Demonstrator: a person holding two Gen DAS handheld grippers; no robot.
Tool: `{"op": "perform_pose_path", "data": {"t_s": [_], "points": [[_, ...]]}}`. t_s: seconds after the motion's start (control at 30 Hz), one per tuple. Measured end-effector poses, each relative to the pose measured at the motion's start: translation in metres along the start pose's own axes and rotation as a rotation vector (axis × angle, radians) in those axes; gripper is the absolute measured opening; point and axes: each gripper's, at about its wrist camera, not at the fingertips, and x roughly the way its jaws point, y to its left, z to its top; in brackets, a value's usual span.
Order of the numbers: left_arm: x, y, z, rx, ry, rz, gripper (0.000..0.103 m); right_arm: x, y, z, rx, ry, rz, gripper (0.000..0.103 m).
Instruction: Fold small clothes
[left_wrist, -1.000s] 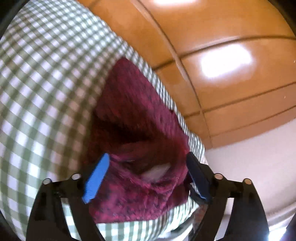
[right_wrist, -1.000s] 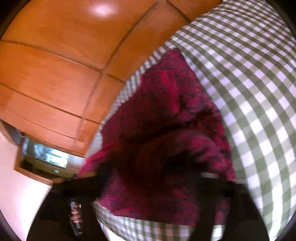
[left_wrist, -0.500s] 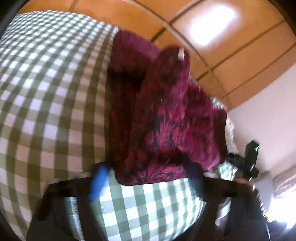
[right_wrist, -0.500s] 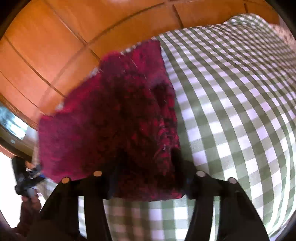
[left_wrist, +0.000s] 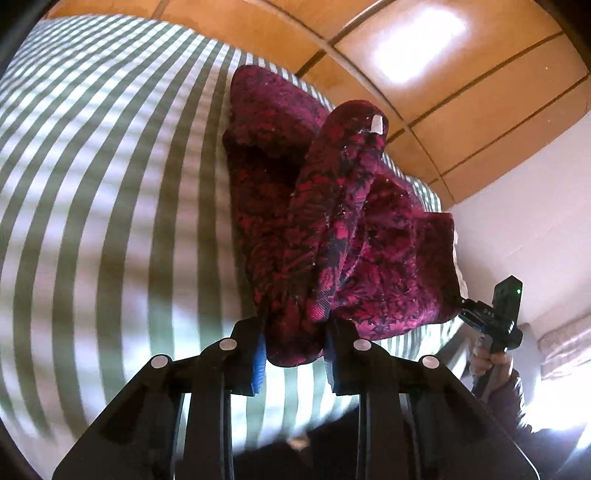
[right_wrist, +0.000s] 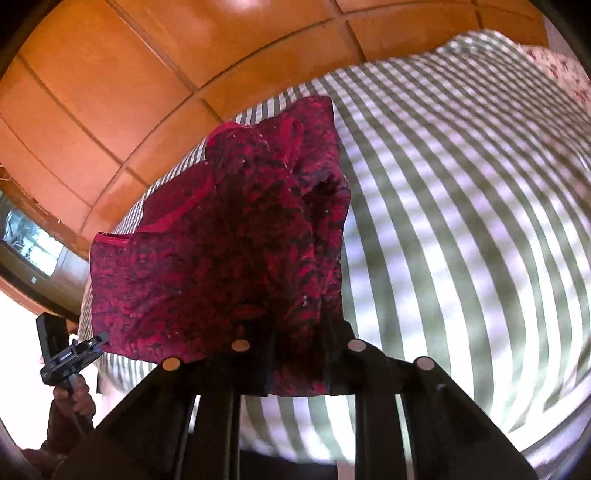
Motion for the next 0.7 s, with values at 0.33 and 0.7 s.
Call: {"op": "perform_pose_path", "data": {"t_s": [0.33,0.7], "points": [[-0.036,-0.011,-0.031,0.055,0.007,0.106,0.070,-0.040,0.014,-0.040,-0.076,-0.025,-0.089,0.038],[-0.030,-0.074,0.024,0.391,-0.141,0.239,0.071,-0.005,0.085,0.003,-0.382,-0.188,-0.278,0.053]]}}
